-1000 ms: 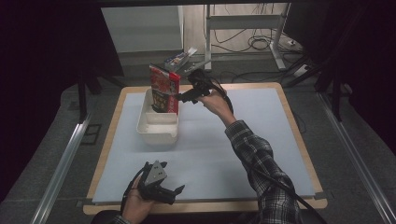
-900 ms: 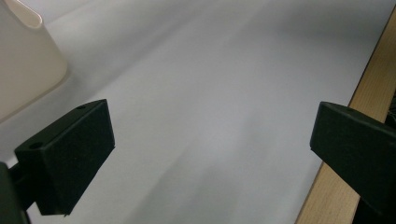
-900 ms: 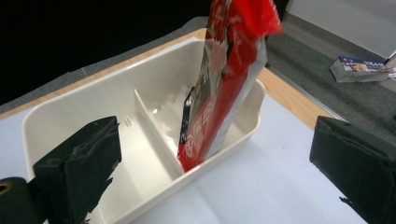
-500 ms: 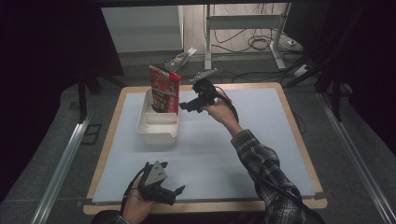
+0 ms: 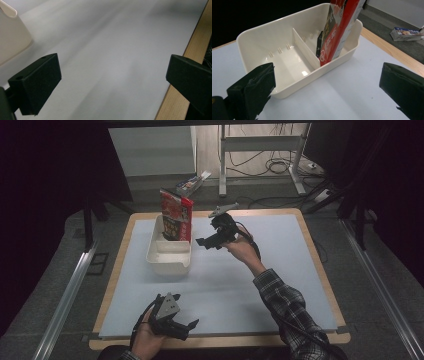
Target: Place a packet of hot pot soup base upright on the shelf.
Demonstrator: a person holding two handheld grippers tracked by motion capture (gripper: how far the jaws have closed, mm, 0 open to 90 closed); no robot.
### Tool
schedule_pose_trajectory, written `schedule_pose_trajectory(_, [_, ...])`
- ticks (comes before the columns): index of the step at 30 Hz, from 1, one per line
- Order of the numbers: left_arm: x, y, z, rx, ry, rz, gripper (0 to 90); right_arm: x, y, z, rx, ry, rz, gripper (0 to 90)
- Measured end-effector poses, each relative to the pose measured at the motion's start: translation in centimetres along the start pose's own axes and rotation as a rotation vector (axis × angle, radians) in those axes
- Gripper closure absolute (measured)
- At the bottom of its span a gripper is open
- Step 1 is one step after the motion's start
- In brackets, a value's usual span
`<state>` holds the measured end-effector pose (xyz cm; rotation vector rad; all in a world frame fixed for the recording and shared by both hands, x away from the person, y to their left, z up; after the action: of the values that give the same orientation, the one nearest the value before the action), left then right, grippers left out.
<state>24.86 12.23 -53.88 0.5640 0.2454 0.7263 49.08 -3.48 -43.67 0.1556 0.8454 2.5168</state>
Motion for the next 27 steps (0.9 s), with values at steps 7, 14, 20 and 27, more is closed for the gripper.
schedule_pose_trajectory(7, [0.0,0.0,0.0,-0.003,0.006,-0.003,0.0,0.6,0.9,-1.1,0.0,0.009,-0.003,0.2])
schedule_pose_trajectory(14, [0.0,0.0,0.0,0.002,0.002,-0.002,0.0,1.1,1.7,-2.0,-0.008,0.014,-0.001,0.3])
schedule_pose_trajectory(20, [-0.1,-0.1,0.0,-0.001,0.003,-0.006,0.0,1.5,2.5,-2.8,-0.024,0.01,0.002,0.6])
schedule_pose_trajectory(27, [-0.1,-0.2,0.1,0.001,-0.001,-0.006,0.0,2.1,3.5,-3.9,-0.027,0.013,0.001,0.7])
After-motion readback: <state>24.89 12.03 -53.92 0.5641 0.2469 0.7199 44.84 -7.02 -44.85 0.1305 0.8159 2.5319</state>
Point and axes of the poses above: each handheld gripper's, and its own axes: y roughly backward along the jaws, z roughly out of its top, x roughly to its left, the point moved 3 cm from there along -y, roughly forward along the jaws, and after that the axes turned 3 degrees about y, right-handed, at the moved point
